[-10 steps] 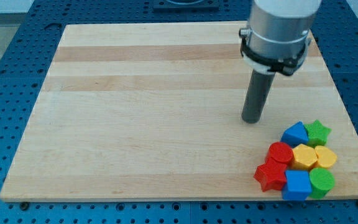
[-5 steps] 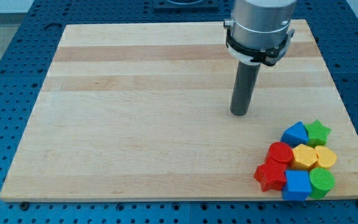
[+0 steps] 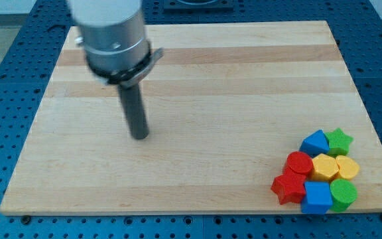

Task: Move your arm towards red star

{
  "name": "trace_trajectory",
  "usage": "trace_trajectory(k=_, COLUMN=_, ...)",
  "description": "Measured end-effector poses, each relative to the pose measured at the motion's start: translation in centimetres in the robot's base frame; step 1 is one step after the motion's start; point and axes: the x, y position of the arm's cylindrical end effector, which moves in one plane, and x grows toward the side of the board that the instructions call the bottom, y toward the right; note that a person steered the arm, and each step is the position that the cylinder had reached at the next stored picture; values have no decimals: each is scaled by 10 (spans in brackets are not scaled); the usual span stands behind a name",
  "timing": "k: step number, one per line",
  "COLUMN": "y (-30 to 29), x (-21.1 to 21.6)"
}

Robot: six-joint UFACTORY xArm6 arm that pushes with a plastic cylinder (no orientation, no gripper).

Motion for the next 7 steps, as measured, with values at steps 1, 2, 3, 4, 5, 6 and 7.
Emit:
trace_trajectory(k=1, y=-18, x=61)
trace_trajectory(k=2, y=-16, x=100)
trace_trajectory(k=3, y=10, x=108)
trace_trajectory(k=4, y=39, x=109)
trace_trajectory(k=5, y=69, x=110)
trace_trajectory(k=6, y=80, x=109)
trace_trajectory(k=7, y=106, x=110)
